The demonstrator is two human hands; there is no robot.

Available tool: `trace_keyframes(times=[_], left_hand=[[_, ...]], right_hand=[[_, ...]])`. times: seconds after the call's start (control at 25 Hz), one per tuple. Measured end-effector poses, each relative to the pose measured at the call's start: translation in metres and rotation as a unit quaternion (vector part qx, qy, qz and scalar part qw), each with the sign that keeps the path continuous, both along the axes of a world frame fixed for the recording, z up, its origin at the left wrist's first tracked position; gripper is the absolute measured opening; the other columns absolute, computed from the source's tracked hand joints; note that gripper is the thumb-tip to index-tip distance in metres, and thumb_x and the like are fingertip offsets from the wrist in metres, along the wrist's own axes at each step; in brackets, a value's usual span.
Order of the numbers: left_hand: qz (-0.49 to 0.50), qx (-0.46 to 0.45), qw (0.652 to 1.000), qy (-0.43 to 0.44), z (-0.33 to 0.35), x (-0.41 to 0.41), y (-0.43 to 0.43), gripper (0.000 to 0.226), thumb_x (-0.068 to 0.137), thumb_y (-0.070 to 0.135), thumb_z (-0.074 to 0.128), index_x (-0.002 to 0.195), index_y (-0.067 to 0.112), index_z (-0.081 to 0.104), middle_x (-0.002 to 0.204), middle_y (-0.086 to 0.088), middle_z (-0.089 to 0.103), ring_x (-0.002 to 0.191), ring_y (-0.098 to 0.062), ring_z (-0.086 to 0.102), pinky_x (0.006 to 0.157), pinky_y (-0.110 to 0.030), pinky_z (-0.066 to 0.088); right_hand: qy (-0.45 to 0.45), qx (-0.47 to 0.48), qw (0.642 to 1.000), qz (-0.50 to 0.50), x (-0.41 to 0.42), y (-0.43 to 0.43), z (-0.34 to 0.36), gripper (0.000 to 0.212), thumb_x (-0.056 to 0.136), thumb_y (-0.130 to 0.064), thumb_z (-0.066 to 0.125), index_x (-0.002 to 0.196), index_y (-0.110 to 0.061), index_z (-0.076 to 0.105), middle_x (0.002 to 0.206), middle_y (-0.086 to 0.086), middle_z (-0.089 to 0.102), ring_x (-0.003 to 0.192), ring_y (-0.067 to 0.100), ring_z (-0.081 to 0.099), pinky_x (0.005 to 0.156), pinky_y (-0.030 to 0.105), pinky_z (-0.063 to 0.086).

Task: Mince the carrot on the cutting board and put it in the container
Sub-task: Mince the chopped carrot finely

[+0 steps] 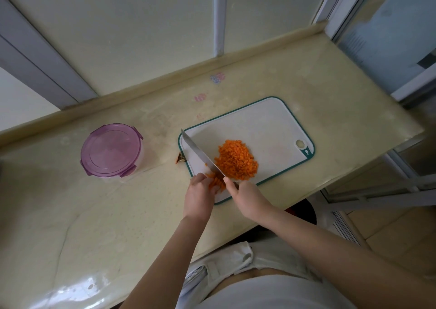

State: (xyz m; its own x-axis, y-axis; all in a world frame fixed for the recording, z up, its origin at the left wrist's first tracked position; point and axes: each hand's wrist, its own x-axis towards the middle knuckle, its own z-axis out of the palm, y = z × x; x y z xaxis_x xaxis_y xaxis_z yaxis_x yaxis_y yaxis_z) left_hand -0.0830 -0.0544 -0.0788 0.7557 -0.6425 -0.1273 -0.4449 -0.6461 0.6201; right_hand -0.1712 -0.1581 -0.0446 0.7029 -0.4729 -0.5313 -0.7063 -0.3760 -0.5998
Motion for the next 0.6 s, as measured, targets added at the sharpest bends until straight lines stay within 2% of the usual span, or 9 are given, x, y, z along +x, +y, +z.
trace_keyframes(times=[0.08,0.24,0.4,0.48,0.6], left_hand=[[-0.009,-0.006,1.000,-0.009,0.000,-0.001,0.002,0.014,0.085,0.011,0.064,0.096,0.005,0.071,0.088,-0.009,0.057,0.089,-0.023,0.051,0.070,-0.020,0.037],[-0.018,-0.015,0.999,-0.028,0.001,-0.006,0.006,0.015,0.083,0.011,0.067,0.096,0.005,0.071,0.087,-0.010,0.059,0.087,-0.026,0.053,0.071,-0.029,0.046],[-0.014,-0.025,0.999,-0.021,0.006,-0.005,0.006,0.017,0.085,0.015,0.067,0.099,0.007,0.071,0.089,-0.008,0.061,0.088,-0.024,0.054,0.070,-0.024,0.040],[0.006,-0.032,0.999,-0.019,0.009,0.001,0.006,0.015,0.084,0.014,0.067,0.097,0.008,0.072,0.089,-0.008,0.061,0.087,-0.024,0.056,0.069,-0.024,0.042],[-0.004,-0.020,0.997,-0.068,0.010,0.011,0.002,0.018,0.086,0.010,0.064,0.102,0.004,0.069,0.095,-0.010,0.062,0.090,-0.028,0.056,0.077,-0.034,0.048]], right_hand=[[-0.003,0.024,0.999,-0.024,0.001,-0.010,-0.001,0.061,0.099,-0.051,0.031,0.056,-0.008,0.038,0.050,0.004,0.039,0.046,0.019,0.038,0.054,0.031,0.033],[-0.021,0.050,0.998,-0.022,-0.001,-0.017,0.005,0.061,0.099,-0.050,0.031,0.053,-0.011,0.033,0.046,0.001,0.035,0.041,0.016,0.034,0.055,0.029,0.032],[-0.017,0.033,0.999,-0.030,0.000,-0.016,0.006,0.062,0.099,-0.049,0.031,0.050,-0.012,0.031,0.046,0.001,0.035,0.042,0.016,0.035,0.052,0.030,0.031],[-0.015,0.032,0.999,-0.030,0.000,-0.019,0.005,0.061,0.098,-0.052,0.030,0.053,-0.012,0.031,0.047,0.002,0.034,0.043,0.018,0.034,0.053,0.030,0.030],[-0.024,0.033,0.999,-0.025,-0.003,-0.020,0.005,0.060,0.097,-0.055,0.030,0.054,-0.013,0.031,0.047,0.001,0.032,0.043,0.017,0.032,0.054,0.031,0.030]])
